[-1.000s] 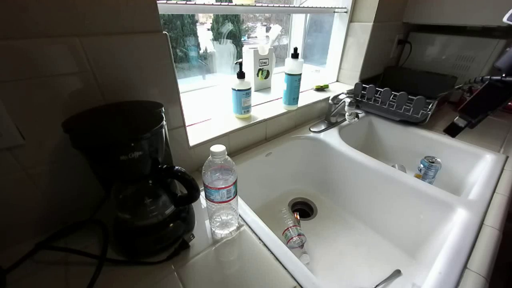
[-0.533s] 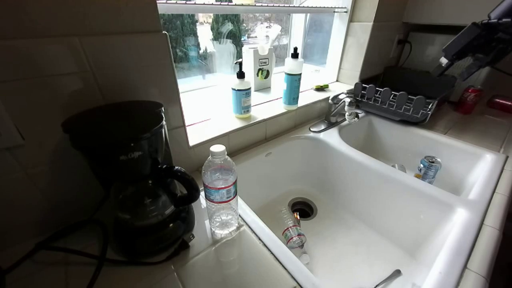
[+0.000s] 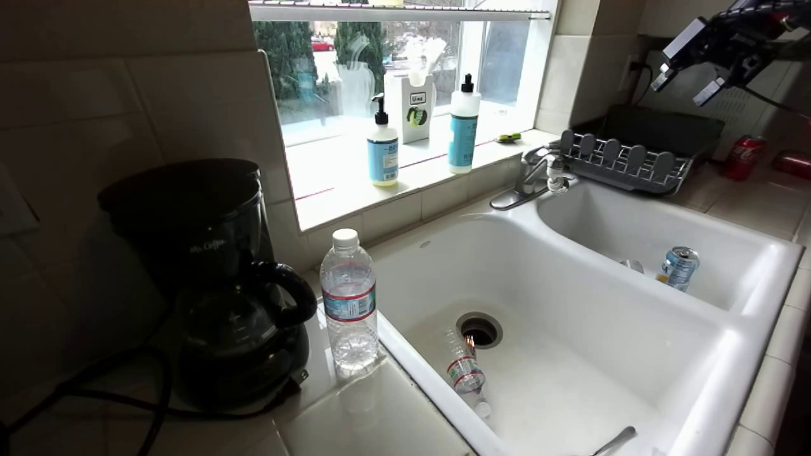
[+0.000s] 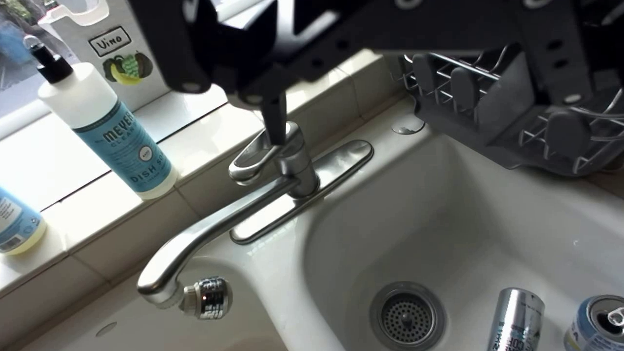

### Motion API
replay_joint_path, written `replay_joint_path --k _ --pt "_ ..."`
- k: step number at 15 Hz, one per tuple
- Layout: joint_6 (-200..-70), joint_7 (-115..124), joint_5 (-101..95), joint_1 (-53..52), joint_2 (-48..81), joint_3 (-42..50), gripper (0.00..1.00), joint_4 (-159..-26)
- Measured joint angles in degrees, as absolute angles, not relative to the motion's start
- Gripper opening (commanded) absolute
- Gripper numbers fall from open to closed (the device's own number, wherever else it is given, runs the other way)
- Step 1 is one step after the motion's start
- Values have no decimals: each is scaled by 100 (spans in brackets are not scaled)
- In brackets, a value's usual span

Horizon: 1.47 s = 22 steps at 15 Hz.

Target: Remove the sponge from the window sill

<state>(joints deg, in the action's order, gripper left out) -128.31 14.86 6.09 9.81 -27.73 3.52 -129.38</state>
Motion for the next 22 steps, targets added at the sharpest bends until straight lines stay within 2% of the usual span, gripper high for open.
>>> replay_joint_path --k 14,22 --pt "-12868 1770 628 1006 -2689 393 100 -12783" --pt "-12919 1836 1130 1031 -1567 836 100 -11647"
